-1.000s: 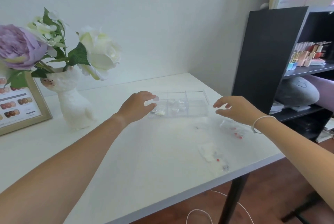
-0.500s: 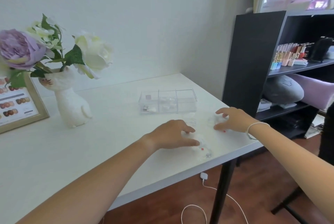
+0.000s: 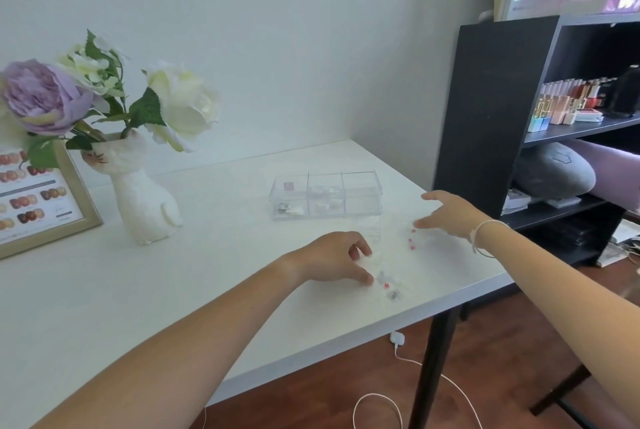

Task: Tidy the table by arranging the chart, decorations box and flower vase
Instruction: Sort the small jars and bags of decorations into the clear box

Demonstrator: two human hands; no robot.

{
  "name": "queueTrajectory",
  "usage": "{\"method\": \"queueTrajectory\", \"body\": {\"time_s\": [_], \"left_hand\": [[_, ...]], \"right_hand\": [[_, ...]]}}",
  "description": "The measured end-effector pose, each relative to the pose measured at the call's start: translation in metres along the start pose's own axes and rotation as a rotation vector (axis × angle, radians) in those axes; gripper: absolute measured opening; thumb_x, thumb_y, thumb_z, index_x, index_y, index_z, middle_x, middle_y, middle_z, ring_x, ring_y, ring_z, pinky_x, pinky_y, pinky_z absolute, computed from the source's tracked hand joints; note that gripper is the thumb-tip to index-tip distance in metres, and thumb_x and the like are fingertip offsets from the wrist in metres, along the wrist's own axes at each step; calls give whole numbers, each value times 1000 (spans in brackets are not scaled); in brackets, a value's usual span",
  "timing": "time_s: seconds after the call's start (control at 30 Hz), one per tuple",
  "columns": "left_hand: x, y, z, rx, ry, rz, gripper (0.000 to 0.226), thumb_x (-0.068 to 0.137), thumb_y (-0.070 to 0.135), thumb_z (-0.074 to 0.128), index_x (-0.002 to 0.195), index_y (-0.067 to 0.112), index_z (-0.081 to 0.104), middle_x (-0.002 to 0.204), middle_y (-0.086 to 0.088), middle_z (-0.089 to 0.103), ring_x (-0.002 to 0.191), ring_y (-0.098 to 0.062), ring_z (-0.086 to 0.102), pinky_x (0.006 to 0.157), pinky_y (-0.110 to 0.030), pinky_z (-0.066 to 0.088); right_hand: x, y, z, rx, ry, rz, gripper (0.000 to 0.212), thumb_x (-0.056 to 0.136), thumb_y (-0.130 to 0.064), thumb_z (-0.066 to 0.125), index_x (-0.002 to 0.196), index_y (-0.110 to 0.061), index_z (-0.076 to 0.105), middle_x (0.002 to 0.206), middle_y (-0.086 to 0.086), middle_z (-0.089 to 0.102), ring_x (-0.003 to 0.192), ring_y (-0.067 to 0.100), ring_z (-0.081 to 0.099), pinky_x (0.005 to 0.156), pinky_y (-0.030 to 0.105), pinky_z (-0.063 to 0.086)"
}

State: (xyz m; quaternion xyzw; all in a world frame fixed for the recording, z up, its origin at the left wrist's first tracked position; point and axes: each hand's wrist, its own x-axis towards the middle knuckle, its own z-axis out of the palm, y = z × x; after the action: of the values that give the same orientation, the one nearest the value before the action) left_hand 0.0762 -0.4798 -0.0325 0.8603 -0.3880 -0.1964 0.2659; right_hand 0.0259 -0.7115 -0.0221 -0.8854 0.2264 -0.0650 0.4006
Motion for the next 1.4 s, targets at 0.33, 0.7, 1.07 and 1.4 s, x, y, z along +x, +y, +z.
{"method": "queueTrajectory", "body": {"time_s": [0.33, 0.7, 1.07, 1.4], "left_hand": [[-1, -23, -8, -224, 134, 5, 23, 78, 18, 68, 93, 30, 57, 83, 12, 52, 67, -1, 48, 66, -16, 39], [-3, -35, -11, -259, 147, 15, 23, 78, 13, 67, 91, 31, 59, 80, 13, 55, 56, 9, 49, 60, -5, 40], [-5, -39, -11, -333, 145, 31, 23, 80, 9, 65, 91, 29, 60, 78, 13, 52, 54, 9, 48, 59, -3, 40], [-10, -43, -12, -445, 211, 33, 20, 86, 9, 57, 93, 26, 64, 75, 7, 48, 63, -4, 45, 62, -12, 38]], "right_hand": [[-2, -29, 8, -180, -91, 5, 50, 83, -31, 65, 127, -14, 50, 113, 5, 54, 99, 28, 58, 91, 34, 46], [-8, -22, 20, -309, -144, 43, 53, 68, -37, 77, 112, -17, 53, 115, 5, 48, 96, 23, 51, 84, 31, 42], [-3, -24, 9, -98, -131, 2, 10, 84, -14, 56, 92, -8, 54, 74, 0, 57, 52, 11, 55, 47, 20, 41], [18, -80, -11, 200, 64, -106, 36, 86, 1, 50, 122, -5, 48, 83, 10, 55, 60, 12, 48, 54, 19, 41]]}}
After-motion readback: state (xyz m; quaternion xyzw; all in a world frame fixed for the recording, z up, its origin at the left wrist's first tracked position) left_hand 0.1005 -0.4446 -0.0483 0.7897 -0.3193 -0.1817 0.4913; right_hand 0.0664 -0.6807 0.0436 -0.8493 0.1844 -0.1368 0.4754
